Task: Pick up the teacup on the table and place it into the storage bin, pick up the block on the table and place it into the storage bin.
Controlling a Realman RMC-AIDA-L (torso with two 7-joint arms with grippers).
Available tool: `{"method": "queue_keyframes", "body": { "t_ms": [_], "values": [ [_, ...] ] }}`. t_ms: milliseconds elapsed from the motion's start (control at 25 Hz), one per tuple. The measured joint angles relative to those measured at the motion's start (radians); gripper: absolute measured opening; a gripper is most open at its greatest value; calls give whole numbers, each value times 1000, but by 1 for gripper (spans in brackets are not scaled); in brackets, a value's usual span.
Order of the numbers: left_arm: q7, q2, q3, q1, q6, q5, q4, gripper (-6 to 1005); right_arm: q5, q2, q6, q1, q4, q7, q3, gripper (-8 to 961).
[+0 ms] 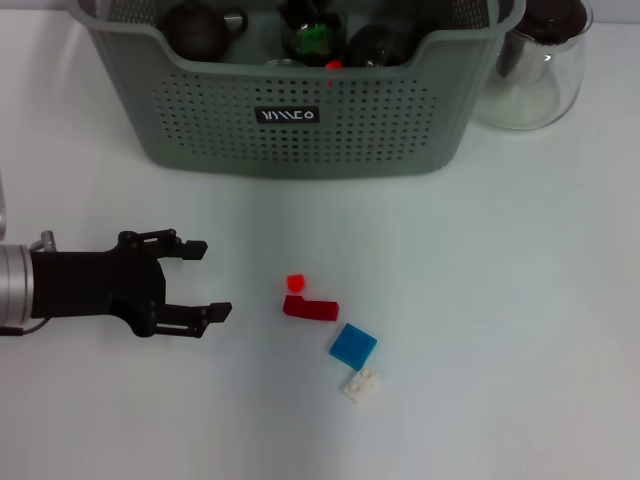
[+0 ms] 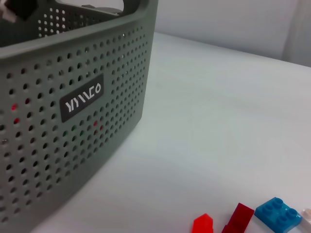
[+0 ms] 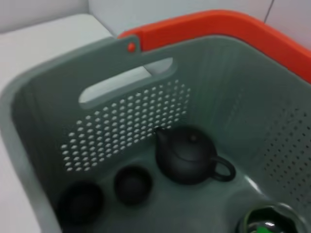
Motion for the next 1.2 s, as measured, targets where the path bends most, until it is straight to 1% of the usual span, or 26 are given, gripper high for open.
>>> {"method": "queue_keyframes", "body": {
  "t_ms": [120, 240, 440, 600, 680, 760, 880, 1000, 1120, 1200],
  "values": [
    [0, 0, 0, 0, -4, 0, 0, 873, 4, 3, 66, -3, 22, 6, -41, 438],
    [0, 0, 0, 0, -5, 1, -1, 873, 10, 3, 74, -6, 22, 1, -44, 438],
    [0, 0, -1, 0, -6, 1, -1, 873, 12, 3, 66, -5, 14, -2, -56, 563],
    [0, 0, -2, 0, -7, 1, -2, 873, 29, 4, 53, -11, -11, -6, -59, 714],
    [0, 0, -2, 0, -7, 1, -2, 873, 58, 2, 22, -31, -59, -16, -57, 789],
    [0, 0, -1, 0, -7, 1, -2, 873, 102, -1, -26, -72, -148, -32, -50, 835],
    [0, 0, -1, 0, -5, 2, -2, 873, 208, -6, -132, -168, -356, -69, -32, 905],
    [0, 0, -1, 0, -5, 5, -2, 874, 349, -9, -281, -272, -544, -129, 6, 903],
    [0, 0, -2, 0, -3, 7, -2, 874, 442, -12, -439, -349, -637, -175, 39, 901],
    [0, 1, -2, 0, -1, 8, -2, 874, 455, -16, -546, -384, -672, -185, 45, 900]
  ]
}}
